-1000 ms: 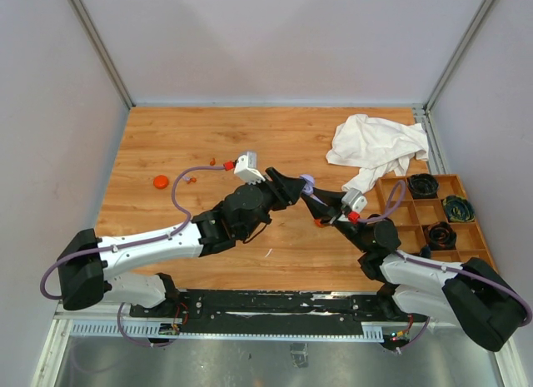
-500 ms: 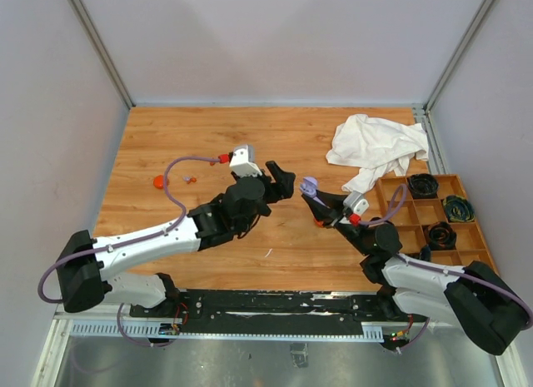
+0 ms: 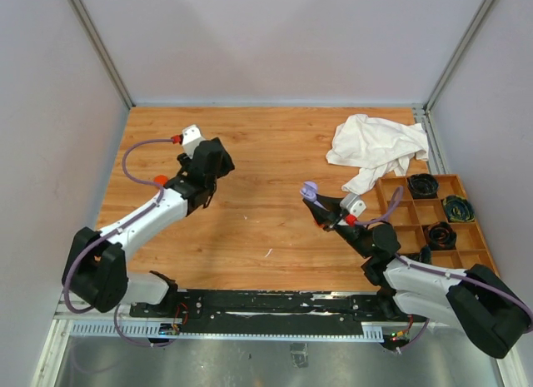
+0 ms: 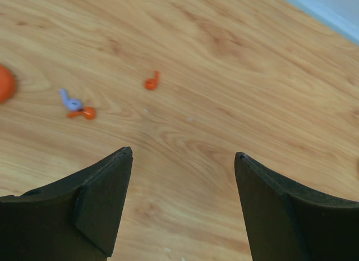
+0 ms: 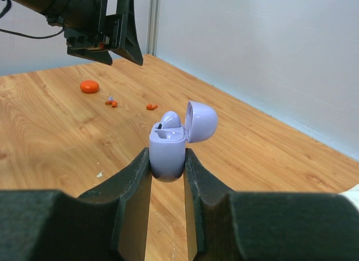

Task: Insert the wireless bluetooth earbuds into the charging case
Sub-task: Pick up the earbud from the center of the board.

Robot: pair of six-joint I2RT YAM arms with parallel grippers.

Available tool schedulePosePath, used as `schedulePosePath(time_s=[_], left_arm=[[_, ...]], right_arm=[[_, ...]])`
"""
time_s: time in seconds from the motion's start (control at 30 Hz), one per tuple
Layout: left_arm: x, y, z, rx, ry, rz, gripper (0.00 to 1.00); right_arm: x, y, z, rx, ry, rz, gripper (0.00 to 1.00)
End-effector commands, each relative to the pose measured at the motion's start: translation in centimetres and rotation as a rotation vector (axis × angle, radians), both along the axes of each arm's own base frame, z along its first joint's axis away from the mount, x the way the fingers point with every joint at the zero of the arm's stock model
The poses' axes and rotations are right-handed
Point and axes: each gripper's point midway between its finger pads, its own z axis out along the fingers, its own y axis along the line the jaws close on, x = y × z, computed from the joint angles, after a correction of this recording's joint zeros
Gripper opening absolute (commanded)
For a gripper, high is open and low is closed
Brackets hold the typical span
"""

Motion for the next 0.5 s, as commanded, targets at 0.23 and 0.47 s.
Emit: schedulePosePath(time_s=[0.23, 0.47], left_arm=[[4.9, 9.4, -7.0, -0.022, 0.185, 0.115, 0.79], [7.6, 11.6, -10.0, -0.081, 0.266, 0.117, 0.78]], right_arm=[[0.0, 0.6, -0.4, -0.009, 0.003, 0.013, 0.11], [0.1, 0.8, -0.8, -0.017, 0.014, 0.015, 0.11]])
